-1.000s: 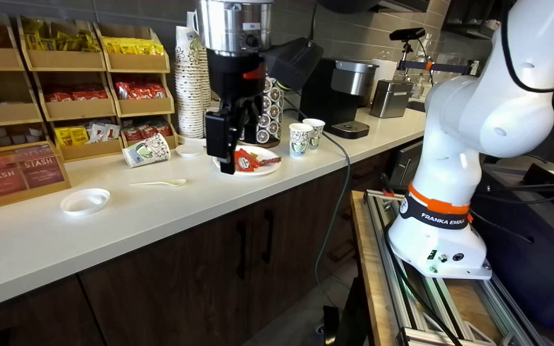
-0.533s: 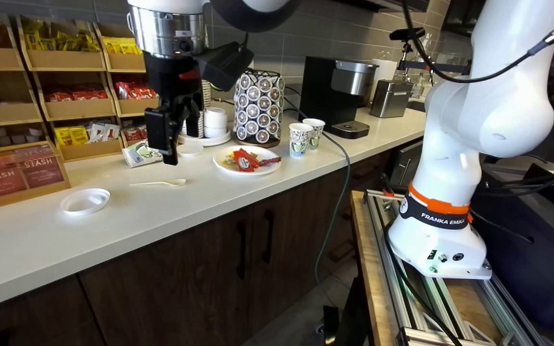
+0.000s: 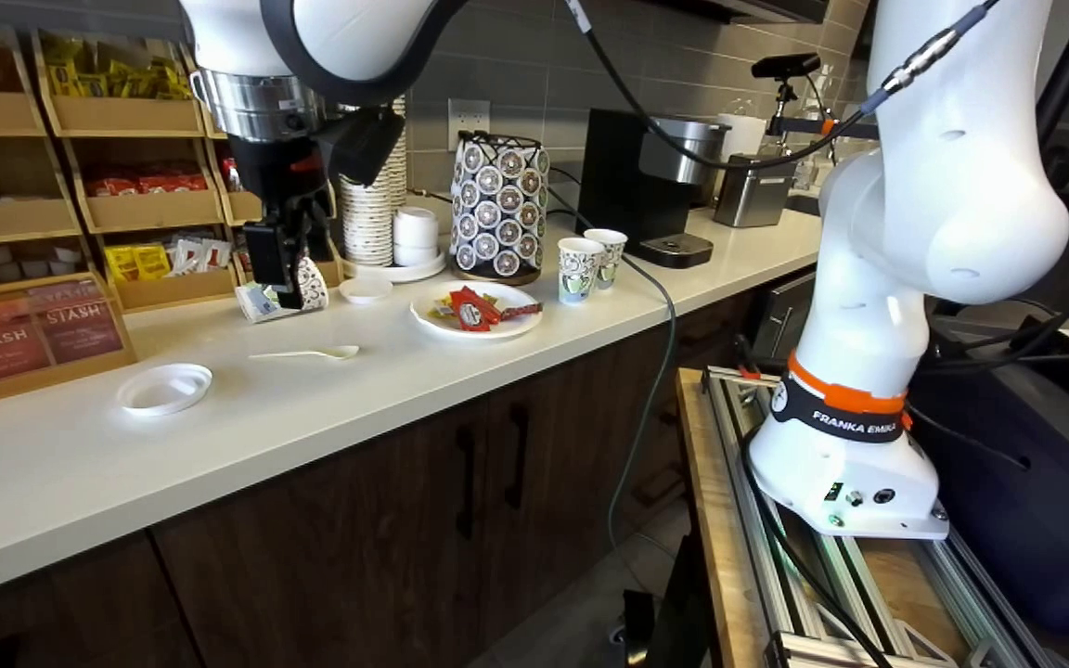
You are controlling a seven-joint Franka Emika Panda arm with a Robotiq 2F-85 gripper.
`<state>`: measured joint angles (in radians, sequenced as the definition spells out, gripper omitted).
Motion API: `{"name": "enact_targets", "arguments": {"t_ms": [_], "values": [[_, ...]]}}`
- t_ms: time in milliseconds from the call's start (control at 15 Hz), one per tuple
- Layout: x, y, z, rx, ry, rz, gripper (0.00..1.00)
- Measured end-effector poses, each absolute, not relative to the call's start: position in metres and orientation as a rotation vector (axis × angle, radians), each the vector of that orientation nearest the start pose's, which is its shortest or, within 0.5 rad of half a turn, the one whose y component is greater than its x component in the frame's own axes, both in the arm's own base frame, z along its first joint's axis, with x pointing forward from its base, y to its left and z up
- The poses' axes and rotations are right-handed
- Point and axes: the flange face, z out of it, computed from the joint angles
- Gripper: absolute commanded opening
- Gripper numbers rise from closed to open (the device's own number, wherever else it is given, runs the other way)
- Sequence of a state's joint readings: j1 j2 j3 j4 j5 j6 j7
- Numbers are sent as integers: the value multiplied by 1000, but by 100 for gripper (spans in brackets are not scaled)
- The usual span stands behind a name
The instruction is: Put the plastic spoon in the paper cup on the left
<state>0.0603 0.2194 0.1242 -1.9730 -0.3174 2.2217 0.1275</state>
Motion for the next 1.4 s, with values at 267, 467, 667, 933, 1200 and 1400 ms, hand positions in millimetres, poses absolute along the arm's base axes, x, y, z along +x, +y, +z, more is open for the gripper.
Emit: {"name": "enact_targets", "arguments": {"t_ms": [267,467,667,933,1200,1400], "values": [[614,93,345,-3354,-441,-92,100],[614,95,351,-3353,-444,-109,100],[614,96,352,-3353,-444,-112,100],[623,90,346,-3366,-437,-110,100],[640,82,326,-3375,-459,-52,100],[652,79,311,-3376,-505,14,100]]}}
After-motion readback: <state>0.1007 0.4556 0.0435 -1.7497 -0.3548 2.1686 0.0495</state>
